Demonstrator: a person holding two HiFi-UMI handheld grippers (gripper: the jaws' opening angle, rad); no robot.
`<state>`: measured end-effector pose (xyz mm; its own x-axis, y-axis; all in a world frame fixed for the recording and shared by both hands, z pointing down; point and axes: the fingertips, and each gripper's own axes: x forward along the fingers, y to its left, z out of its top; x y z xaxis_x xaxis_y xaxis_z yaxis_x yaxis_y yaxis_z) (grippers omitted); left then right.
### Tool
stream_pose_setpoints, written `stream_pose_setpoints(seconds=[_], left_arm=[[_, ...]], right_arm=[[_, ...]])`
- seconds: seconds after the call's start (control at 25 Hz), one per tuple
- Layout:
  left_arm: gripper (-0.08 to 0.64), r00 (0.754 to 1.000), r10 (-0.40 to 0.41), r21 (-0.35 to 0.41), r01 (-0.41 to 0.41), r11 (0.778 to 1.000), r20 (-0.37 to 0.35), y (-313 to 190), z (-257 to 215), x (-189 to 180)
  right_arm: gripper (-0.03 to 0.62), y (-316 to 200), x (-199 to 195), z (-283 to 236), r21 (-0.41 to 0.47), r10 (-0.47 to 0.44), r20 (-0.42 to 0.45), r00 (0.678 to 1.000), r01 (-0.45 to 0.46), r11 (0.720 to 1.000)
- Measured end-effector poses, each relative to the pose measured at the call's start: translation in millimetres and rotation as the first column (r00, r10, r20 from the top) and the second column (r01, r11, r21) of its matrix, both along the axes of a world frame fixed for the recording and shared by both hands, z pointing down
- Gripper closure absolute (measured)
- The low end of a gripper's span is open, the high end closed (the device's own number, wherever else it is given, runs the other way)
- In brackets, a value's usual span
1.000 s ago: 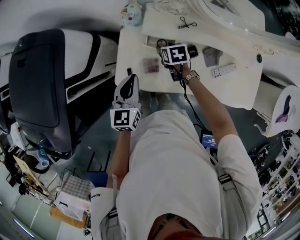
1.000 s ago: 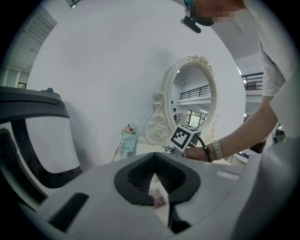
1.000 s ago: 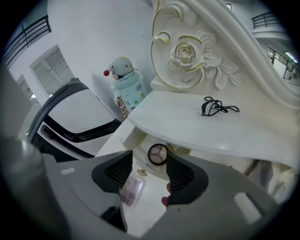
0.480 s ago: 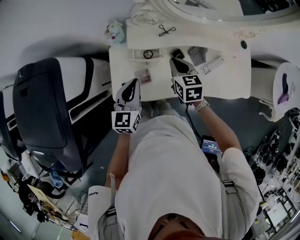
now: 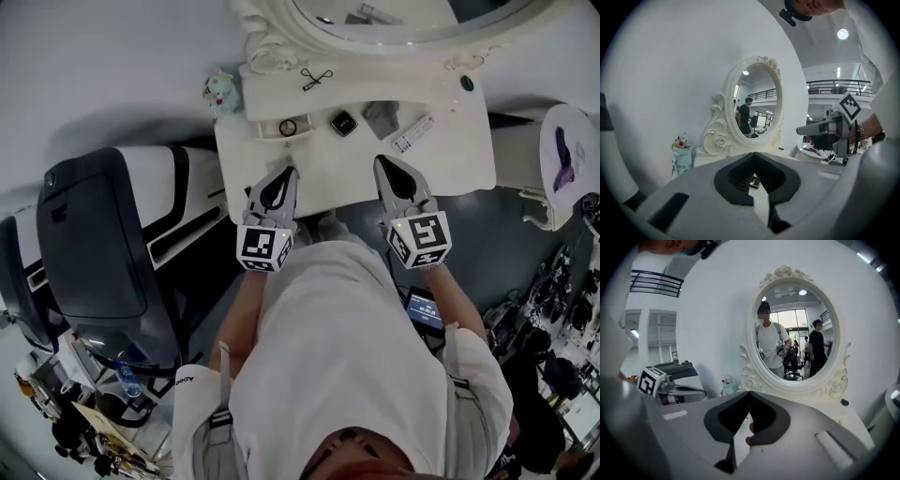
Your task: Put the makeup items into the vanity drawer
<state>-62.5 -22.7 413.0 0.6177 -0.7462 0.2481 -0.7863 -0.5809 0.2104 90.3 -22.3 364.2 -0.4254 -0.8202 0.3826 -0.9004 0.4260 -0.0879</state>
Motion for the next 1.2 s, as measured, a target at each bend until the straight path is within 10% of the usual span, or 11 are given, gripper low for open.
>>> stream_pose_setpoints(seconds=[0.2,0.6,1.2], left_arm=[[0.554,1.000,0.029,-0.014,-0.029,0.999,-0.009,9,1,-1],[0.554,0.998,0.064,0.037,-0.063,0.997,-0.008,18,-20,16],[0.554,0.999,-0.010,0.072,0.013,0.997,-0.042,30,-44,2]], right_arm=[[0.584,50,-10,-51,0.148,-0.109,-0.029,0.994,0.112,0.983],[0.584,24,-70,-134,0.341,-0.015,0.005,1.000,0.012,0.940],[0.584,25,-99,-110,0.273,-0.144,0.004,0.990,0.137,0.952]])
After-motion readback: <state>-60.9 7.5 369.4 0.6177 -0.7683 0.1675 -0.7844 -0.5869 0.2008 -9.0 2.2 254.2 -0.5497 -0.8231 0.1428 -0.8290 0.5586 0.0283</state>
